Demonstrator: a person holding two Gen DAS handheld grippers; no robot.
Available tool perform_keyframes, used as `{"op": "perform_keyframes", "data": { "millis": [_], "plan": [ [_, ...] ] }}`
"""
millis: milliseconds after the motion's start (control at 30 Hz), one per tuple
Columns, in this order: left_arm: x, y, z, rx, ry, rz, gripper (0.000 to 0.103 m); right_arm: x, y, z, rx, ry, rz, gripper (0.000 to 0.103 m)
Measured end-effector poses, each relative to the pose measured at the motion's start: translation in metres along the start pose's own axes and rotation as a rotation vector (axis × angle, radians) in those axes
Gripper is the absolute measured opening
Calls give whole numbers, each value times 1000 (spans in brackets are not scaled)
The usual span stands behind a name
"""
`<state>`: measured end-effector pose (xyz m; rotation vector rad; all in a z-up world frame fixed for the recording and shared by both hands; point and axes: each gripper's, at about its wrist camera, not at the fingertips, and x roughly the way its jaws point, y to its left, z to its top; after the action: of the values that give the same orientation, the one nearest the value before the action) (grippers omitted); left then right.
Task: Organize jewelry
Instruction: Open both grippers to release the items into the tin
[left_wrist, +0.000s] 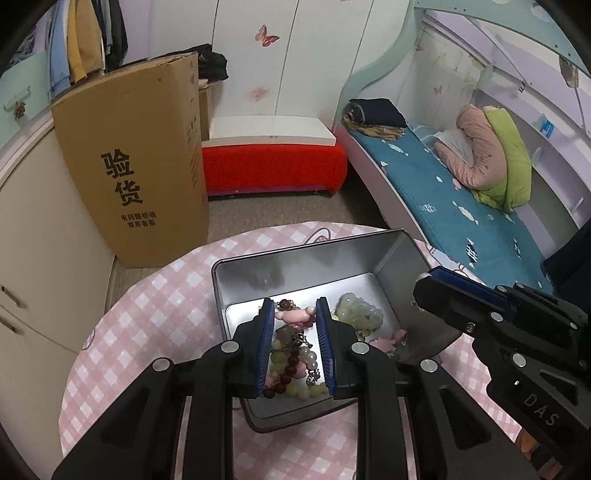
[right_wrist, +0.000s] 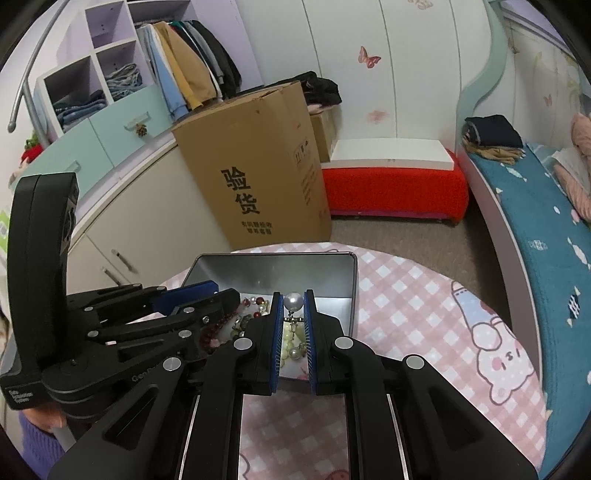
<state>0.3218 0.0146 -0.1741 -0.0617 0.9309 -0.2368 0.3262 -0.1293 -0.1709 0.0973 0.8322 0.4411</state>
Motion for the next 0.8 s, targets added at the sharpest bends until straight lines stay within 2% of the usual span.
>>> {"op": "perform_keyframes", "data": {
  "millis": [200,267,367,433,800],
  "plan": [
    [-1,3,0,-16,8,-18,22,4,1,1,4,6,2,12],
    [-3,3,0,-19,3,-32,26,5,1,1,5,7,2,12],
    [-8,2,0,-19,-13,-36,33,6,1,1,7,7,3,12],
    [-13,4,1,-29,-29,-30,47,6,1,0,8,7,5,12],
    [-36,15,5,-73,-85,-30,48,15,3,-5,14,34,24,12]
  ]
}}
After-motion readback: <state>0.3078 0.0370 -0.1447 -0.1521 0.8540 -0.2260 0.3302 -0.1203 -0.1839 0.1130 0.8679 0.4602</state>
